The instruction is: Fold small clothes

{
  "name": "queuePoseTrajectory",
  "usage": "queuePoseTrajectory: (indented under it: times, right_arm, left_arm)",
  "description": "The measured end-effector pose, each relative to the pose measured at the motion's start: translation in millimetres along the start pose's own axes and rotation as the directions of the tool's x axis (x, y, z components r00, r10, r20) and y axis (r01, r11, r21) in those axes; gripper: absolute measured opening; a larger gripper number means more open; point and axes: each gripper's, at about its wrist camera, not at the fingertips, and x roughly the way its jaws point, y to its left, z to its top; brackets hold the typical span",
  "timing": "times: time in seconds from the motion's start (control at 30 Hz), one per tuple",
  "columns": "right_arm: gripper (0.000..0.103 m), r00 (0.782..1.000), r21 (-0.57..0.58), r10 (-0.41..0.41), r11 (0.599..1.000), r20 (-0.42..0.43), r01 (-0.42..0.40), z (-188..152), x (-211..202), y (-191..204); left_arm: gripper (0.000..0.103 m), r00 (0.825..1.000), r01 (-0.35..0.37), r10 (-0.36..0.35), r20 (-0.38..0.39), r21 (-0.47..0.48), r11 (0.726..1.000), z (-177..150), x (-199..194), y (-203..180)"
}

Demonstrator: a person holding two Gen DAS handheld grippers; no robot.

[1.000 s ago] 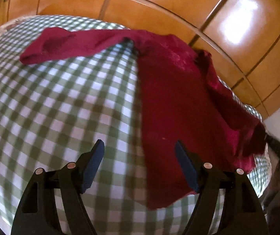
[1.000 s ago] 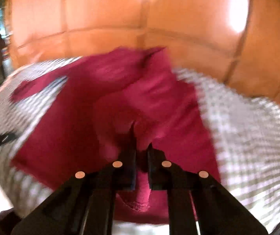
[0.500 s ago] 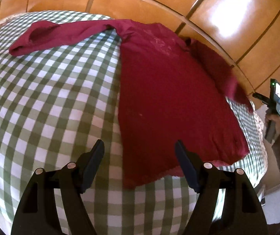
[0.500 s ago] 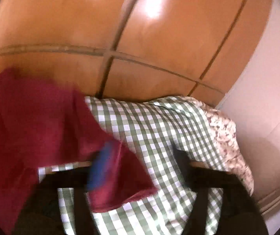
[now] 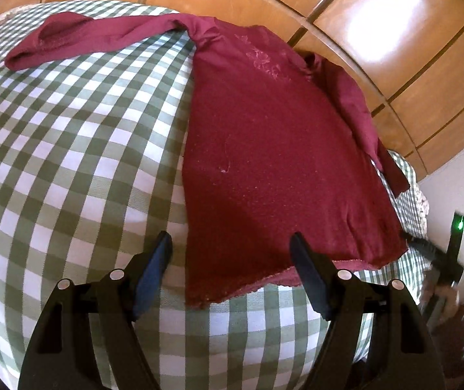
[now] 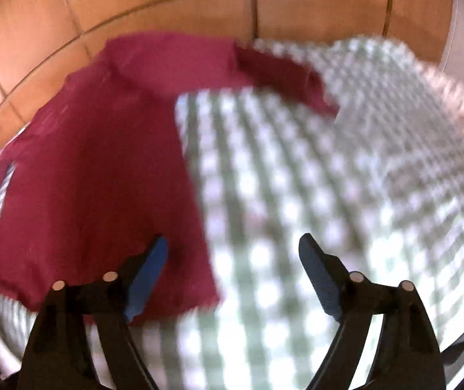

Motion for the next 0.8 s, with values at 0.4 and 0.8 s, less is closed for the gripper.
queuePoseTrajectory:
  times: [0.4,0.8]
  right_arm:
    - [0.054,0.989,-0.046,0.149,0.988,0.001,-0.149,-1,-2,29]
    - [0.040,0.962,0.048,0.271,0.962,-0.018,-0.270,-10,0,12]
  left_arm:
    - [0.062,1.000,0.009,-0.008,-0.019,0.029,1.000,-5,5,-14]
    - [0.021,0.997,0.055,-0.053,-0.057,0.038,0.998,-9,11,-16]
